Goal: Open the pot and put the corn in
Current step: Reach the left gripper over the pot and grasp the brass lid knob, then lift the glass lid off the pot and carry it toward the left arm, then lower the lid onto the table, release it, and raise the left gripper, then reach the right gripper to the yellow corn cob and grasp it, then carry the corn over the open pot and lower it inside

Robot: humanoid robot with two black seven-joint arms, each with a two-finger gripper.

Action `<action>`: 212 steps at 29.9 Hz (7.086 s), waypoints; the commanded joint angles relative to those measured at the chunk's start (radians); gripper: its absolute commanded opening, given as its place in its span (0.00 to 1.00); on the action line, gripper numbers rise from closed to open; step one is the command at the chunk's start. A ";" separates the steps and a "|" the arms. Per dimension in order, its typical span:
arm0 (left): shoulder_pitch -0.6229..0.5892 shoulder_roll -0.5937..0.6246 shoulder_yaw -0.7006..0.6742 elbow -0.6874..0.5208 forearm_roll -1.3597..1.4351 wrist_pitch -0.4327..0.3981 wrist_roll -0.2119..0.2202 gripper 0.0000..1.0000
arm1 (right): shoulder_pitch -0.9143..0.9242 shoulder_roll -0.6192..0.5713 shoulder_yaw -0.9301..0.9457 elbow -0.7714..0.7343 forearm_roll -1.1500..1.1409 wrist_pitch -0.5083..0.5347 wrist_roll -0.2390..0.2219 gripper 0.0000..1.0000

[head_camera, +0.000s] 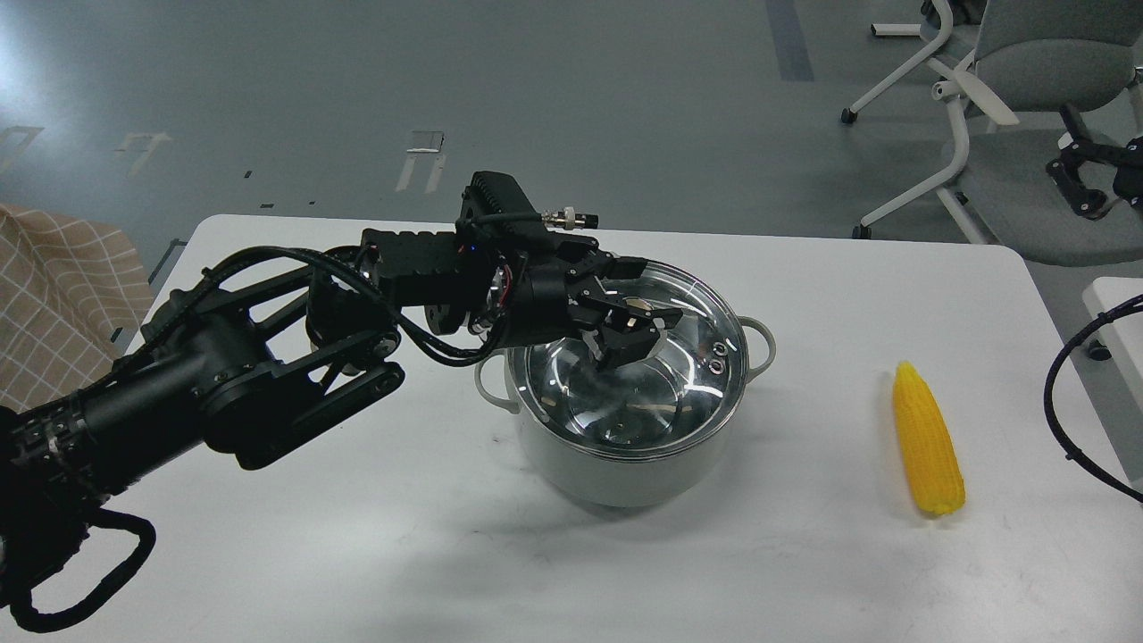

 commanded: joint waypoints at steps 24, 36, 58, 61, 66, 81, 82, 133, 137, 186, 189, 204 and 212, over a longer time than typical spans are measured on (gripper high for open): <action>0.089 0.012 -0.001 -0.001 0.001 0.018 -0.001 0.54 | -0.002 0.000 0.000 0.000 -0.001 0.000 0.000 1.00; 0.084 0.015 -0.013 -0.010 0.000 0.021 0.000 0.44 | -0.002 0.005 0.000 -0.004 -0.001 0.000 0.000 1.00; 0.078 0.515 -0.121 -0.219 -0.195 0.020 -0.015 0.43 | -0.020 0.010 -0.002 -0.003 -0.001 0.000 0.000 1.00; 0.110 0.607 -0.116 -0.228 -0.211 0.027 -0.032 0.43 | -0.026 0.010 -0.002 -0.003 -0.001 0.000 0.000 1.00; 0.237 0.700 -0.116 -0.216 -0.212 0.156 -0.040 0.43 | -0.025 0.010 -0.003 -0.003 -0.001 0.000 0.000 1.00; 0.542 0.705 -0.242 0.045 -0.217 0.305 -0.086 0.43 | -0.037 0.008 -0.003 -0.006 -0.001 0.000 0.000 1.00; 0.543 0.705 -0.242 0.045 -0.217 0.305 -0.086 0.43 | -0.037 0.008 -0.003 -0.006 -0.001 0.000 0.000 1.00; 0.422 0.556 -0.265 0.228 -0.606 0.481 -0.107 0.90 | -0.143 -0.201 -0.025 0.098 -0.493 0.000 0.023 1.00; 0.292 0.549 -0.271 0.226 -0.891 0.481 -0.116 0.90 | -0.189 -0.282 -0.070 0.248 -0.676 0.000 0.024 1.00; 0.078 0.181 -0.527 0.366 -1.672 0.322 -0.106 0.93 | -0.331 -0.175 -0.574 0.319 -1.659 0.000 0.095 0.00; 0.075 0.185 -0.526 0.364 -1.672 0.322 -0.105 0.93 | -0.331 -0.178 -0.566 0.336 -1.653 0.000 0.100 0.00; 0.084 0.208 -0.509 0.326 -1.672 0.316 -0.101 0.98 | -0.108 -0.024 -0.577 0.623 -1.454 -0.090 0.041 0.00; 0.076 0.208 -0.509 0.326 -1.672 0.314 -0.101 0.98 | 0.110 0.063 -0.888 0.592 -1.459 -0.084 0.008 0.00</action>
